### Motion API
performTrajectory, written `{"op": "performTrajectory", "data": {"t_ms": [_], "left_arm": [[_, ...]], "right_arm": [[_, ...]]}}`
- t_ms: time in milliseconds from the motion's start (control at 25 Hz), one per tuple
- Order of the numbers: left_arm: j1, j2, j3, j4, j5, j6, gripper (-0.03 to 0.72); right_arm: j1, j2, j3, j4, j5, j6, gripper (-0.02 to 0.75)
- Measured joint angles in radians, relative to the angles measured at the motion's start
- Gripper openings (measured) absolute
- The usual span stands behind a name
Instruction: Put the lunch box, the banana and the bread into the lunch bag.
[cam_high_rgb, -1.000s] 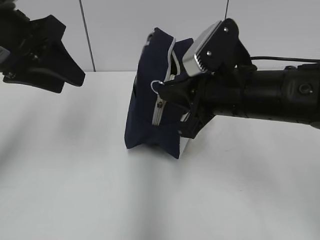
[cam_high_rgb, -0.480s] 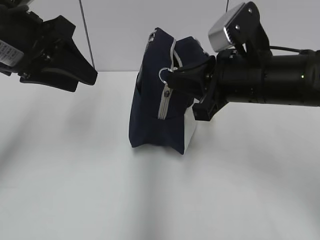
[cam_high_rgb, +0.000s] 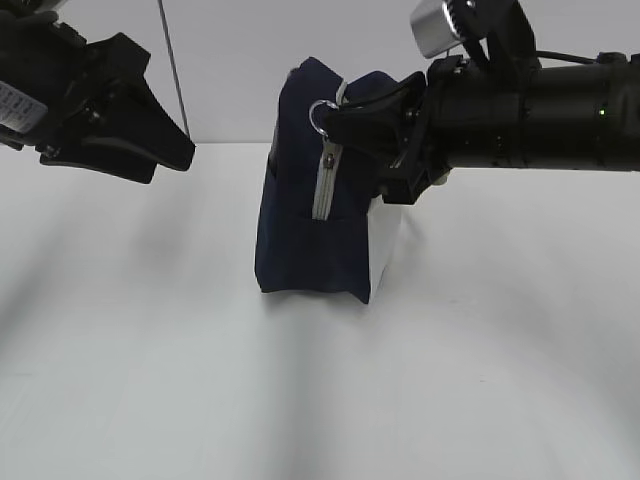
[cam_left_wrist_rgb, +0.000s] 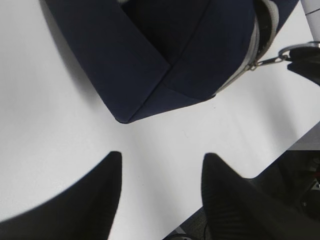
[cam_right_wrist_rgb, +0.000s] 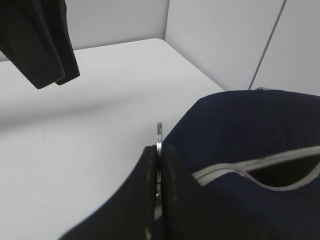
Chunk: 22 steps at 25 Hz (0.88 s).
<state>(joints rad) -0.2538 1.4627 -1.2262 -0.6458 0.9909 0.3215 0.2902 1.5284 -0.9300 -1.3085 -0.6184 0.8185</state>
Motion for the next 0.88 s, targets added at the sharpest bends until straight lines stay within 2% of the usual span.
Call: {"op": "performTrajectory", "data": {"t_ms": [600,880], "left_arm": [[0.000,0.000,0.000,-0.033,-0.071,0.060,0.369],[0.000,0.011,0.000,-0.117,-0.115,0.124,0.369]], "right_arm": [[0.000,0.086,-0.005,-0.049,0.010,0.111,-0.016],[0.000,0.086,-0.006,-0.050,0.004,0.158,-0.016]]}}
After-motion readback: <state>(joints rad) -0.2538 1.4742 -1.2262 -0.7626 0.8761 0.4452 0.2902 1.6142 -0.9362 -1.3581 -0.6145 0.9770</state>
